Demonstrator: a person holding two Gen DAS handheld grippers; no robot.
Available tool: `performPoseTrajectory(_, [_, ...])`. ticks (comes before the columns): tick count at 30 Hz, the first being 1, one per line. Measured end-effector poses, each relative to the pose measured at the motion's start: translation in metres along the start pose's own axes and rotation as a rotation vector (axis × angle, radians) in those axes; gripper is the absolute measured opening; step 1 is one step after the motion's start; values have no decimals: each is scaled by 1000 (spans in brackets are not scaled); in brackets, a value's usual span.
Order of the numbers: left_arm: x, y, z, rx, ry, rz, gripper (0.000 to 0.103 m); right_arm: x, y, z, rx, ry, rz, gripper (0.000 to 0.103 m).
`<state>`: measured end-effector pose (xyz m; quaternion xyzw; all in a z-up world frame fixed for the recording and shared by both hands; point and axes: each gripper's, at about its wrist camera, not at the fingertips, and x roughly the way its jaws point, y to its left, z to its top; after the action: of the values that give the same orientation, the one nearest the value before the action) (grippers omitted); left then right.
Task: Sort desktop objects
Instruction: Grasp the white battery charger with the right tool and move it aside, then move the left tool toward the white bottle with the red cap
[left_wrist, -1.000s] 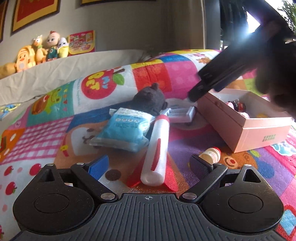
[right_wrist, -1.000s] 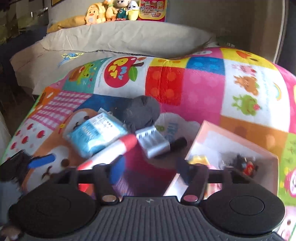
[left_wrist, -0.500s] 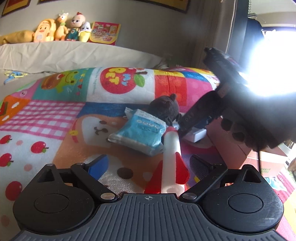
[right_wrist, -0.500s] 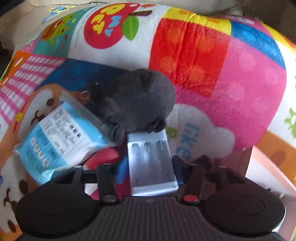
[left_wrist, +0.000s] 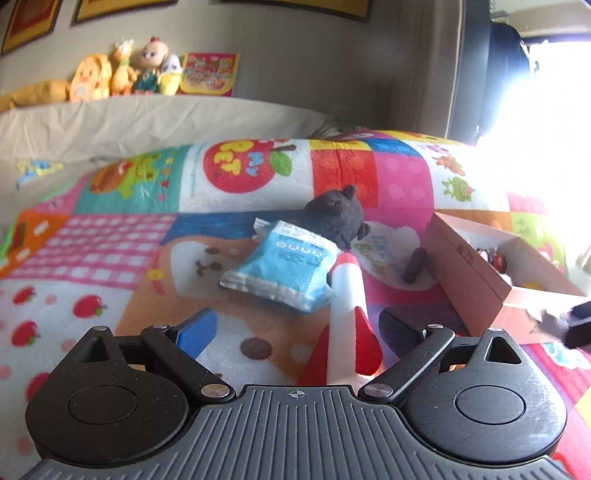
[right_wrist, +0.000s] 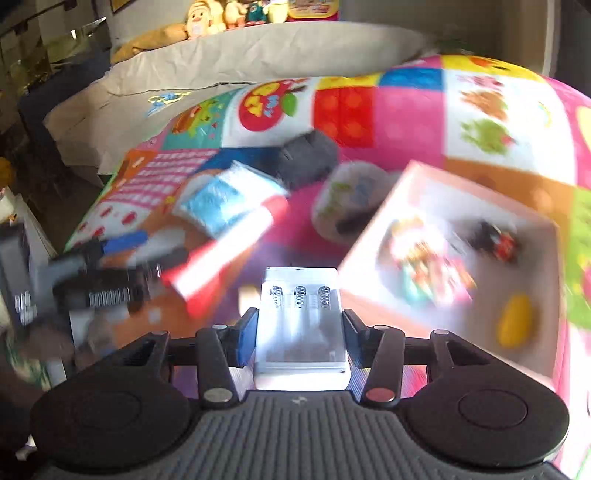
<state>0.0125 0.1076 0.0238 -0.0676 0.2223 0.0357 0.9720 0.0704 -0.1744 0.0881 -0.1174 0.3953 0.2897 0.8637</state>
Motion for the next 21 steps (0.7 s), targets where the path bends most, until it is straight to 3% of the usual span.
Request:
performPoseTrajectory(2, [-8, -15, 1, 65, -9, 22, 98, -13, -7, -27, -4, -54, -98, 62])
performPoseTrajectory(4, [-16, -31, 5, 102, 4, -17, 98, -21, -18, -47, 31, -103, -122, 71])
performPoseTrajectory(7, [-20, -57, 10, 147, 58, -102, 98, -20, -39, -61, 120, -118, -117, 71])
performPoseTrajectory(10, [-15, -75, 7, 126, 158, -220, 98, -10, -58, -62, 195, -131, -122, 71])
performPoseTrajectory(12, [-11, -84, 2, 130, 191, -234, 95, -2, -71, -58, 254, -143, -114, 71])
performPoseTrajectory(15, [-7, -98, -2, 174, 204, -231, 81, 6, -83, -56, 339, -170, -105, 71])
performPoseTrajectory(21, [20, -117, -3, 248, 235, -219, 68, 12, -84, -70, 355, -198, -177, 76])
